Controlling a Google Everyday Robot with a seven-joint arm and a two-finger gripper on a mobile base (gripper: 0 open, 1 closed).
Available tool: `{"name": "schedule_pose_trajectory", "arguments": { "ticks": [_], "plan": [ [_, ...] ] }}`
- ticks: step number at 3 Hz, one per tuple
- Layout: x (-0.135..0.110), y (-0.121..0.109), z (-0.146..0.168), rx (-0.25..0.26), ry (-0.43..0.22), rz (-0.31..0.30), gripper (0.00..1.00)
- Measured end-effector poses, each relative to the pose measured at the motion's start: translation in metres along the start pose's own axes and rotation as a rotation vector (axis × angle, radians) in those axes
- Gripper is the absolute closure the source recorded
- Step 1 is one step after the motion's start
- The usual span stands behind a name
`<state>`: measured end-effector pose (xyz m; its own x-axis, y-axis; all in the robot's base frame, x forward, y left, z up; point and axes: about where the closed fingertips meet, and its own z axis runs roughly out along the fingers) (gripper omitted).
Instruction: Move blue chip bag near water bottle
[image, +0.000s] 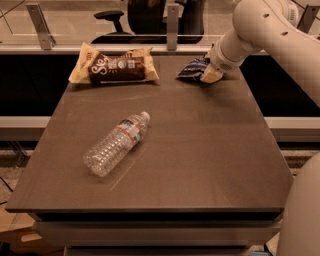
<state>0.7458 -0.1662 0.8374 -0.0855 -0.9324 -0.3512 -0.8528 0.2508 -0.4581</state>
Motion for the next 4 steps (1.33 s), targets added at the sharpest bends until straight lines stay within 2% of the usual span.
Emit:
{"name": "schedule_pose_trajectory", "arguments": {
  "ticks": [1, 2, 3, 4],
  "plan": [
    [0.000, 0.000, 0.000, 0.000, 0.001, 0.001, 0.67],
    [-0.004, 0.015, -0.044, 0.001, -0.003, -0.020, 0.85],
    [-0.009, 0.034, -0.120, -0.010, 0.039, -0.042, 1.00],
    [-0.013, 0.054, -0.185, -0.006, 0.090, -0.058, 1.00]
  ]
}}
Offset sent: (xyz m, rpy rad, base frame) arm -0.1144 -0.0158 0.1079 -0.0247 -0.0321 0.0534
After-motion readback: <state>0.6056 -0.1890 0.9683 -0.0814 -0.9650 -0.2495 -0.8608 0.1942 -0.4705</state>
